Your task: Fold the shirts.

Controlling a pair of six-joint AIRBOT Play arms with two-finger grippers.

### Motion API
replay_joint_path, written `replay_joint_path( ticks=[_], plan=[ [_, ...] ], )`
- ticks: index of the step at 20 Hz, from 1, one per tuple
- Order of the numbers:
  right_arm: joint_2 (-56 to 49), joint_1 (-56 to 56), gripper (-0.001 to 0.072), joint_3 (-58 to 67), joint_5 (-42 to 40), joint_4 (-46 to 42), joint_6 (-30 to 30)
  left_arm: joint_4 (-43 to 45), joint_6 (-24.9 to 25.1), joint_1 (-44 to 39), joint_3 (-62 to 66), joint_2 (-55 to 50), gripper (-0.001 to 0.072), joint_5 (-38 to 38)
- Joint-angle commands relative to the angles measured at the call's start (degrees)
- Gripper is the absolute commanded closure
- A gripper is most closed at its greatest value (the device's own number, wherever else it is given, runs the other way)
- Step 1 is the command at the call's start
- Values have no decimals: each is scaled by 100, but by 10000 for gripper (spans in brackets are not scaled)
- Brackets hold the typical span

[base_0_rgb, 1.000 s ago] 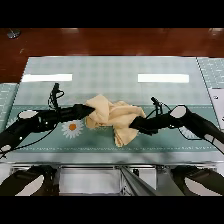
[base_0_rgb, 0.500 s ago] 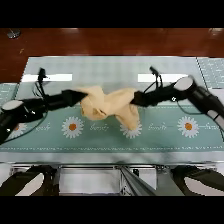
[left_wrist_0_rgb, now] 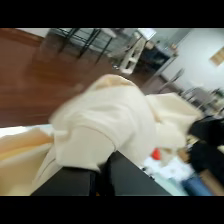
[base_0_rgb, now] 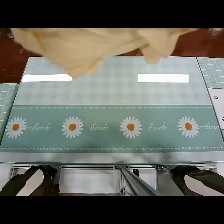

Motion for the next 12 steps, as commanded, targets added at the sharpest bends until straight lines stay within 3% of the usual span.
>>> replay_joint_path(
  ticks=[1, 7, 12],
  plan=[
    [905, -37, 695, 400, 551, -389, -33, 1427, -752, 269, 1582, 350, 679, -667],
    [2402, -39, 694, -905, 1598, -391, 22, 2105, -813, 267, 1784, 1486, 679, -1580],
    [3296, -37, 695, -3412, 1580, -382, 315, 2918, -1119, 240, -170, 2262, 679, -1746]
  ],
)
